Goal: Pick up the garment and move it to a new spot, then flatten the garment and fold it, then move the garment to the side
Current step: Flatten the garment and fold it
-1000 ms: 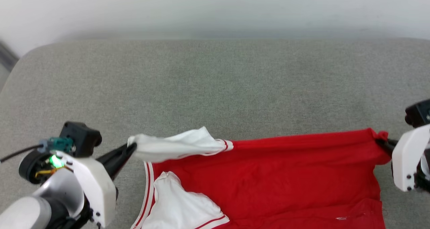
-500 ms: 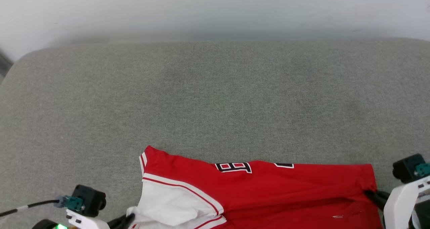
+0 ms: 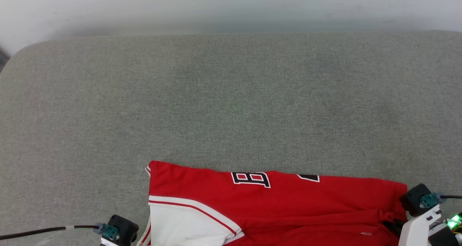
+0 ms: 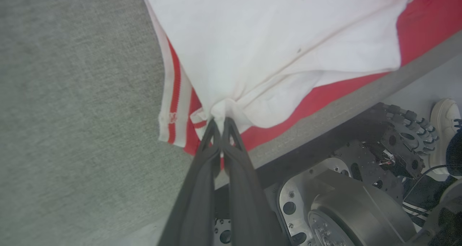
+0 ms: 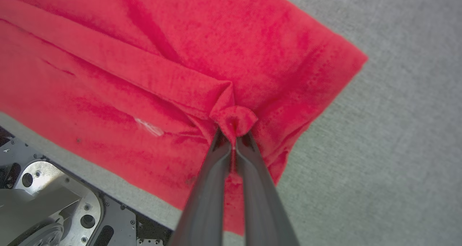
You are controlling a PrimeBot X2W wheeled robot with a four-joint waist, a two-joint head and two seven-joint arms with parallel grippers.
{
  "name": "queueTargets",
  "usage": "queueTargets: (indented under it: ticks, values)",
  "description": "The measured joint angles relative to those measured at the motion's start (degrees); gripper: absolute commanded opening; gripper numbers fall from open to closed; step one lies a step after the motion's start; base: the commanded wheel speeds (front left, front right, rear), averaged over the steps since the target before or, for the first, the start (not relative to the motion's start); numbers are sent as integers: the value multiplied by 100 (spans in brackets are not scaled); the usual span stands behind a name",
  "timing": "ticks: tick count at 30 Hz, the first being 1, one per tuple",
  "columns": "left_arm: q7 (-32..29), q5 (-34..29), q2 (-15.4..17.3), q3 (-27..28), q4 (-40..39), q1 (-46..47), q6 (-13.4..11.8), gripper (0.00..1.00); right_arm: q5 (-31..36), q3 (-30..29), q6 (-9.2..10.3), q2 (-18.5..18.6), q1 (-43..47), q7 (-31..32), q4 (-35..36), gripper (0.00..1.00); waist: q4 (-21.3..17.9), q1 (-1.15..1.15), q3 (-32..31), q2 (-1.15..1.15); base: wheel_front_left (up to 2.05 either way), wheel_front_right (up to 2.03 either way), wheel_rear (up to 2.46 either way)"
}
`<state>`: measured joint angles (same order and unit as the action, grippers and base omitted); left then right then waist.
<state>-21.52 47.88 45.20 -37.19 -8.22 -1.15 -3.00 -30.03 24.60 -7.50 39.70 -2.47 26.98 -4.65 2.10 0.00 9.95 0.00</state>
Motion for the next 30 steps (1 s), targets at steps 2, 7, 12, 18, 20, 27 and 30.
queueTargets:
  ticks: [2, 7, 12, 18, 20, 27, 30]
  values:
    - [19, -62, -93, -59, 121, 61, 20, 0, 35, 129, 0, 30, -64, -82, -70, 0, 5, 0, 7, 0, 0, 0, 0]
    - [112, -103, -267, -143, 321, 108, 51, 100, 22, 304, 0, 49, -148, -212, -255, 45, 2, 0, -39, 0, 0, 0, 0]
    - [314, -152, -321, -114, 414, 109, 16, 100, -205, 287, 0, -22, -174, -253, -374, 100, -22, 0, -166, 0, 0, 0, 0]
    - [1184, -420, -403, 292, 300, 113, -315, 100, -431, -59, 0, -40, -166, -225, -86, 100, -61, 0, -422, 0, 0, 0, 0]
    - [1568, -549, -453, 416, 208, 119, -412, 100, -428, -230, 0, -76, -143, -213, 42, 100, -74, 0, -518, 0, 0, 0, 0]
    - [2803, -566, -895, 989, 129, -122, -931, 100, -355, -1265, 0, -682, 59, -278, 521, 100, -93, 0, -743, 0, 0, 0, 0]
    - [3352, -534, -1177, 1216, 152, -236, -1068, 100, -240, -1757, 0, -1053, 244, -238, 645, 100, -92, 0, -752, 0, 0, 0, 0]
